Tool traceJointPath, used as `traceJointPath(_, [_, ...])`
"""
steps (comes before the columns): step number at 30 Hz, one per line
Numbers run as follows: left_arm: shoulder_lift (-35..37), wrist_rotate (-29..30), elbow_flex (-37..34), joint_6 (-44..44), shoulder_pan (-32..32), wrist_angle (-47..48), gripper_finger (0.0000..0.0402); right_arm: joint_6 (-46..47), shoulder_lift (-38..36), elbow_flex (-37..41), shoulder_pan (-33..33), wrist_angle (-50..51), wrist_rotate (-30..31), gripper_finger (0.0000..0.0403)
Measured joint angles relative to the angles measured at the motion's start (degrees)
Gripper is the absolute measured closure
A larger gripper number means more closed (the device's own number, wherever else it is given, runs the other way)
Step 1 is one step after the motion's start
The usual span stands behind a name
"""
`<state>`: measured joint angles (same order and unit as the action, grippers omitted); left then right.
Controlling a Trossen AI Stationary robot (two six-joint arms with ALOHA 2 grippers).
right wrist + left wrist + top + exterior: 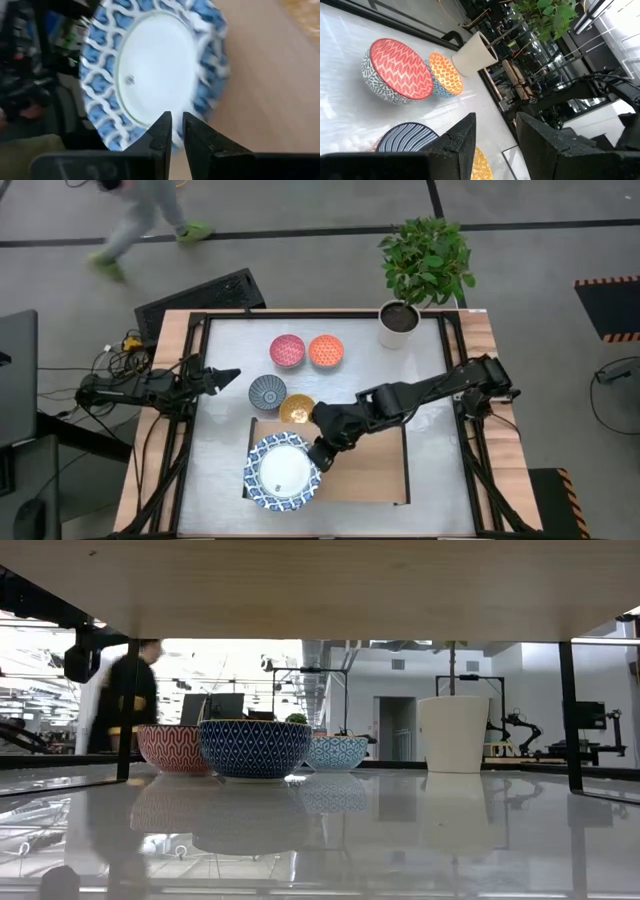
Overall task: Place and stack bowls onto a shelf
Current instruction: Put the orange patterned bowl on the shelf
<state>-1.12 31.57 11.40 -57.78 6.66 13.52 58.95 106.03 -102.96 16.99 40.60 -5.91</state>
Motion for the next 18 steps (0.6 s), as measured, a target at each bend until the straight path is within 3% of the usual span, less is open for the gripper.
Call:
traceJointPath(10, [0.0, -0.2, 0.0, -0.1, 0.0, -0.5, 0.0273, -3.2, -3.2, 0.0, -4.0, 2.0, -0.1, 0.0332])
traceJointPath(18, [0.0, 3.1, 0.0, 0.3, 0.0, -0.6, 0.0273, -20.9, -6.0, -0.1, -13.3, 5.1, 0.0, 0.0332])
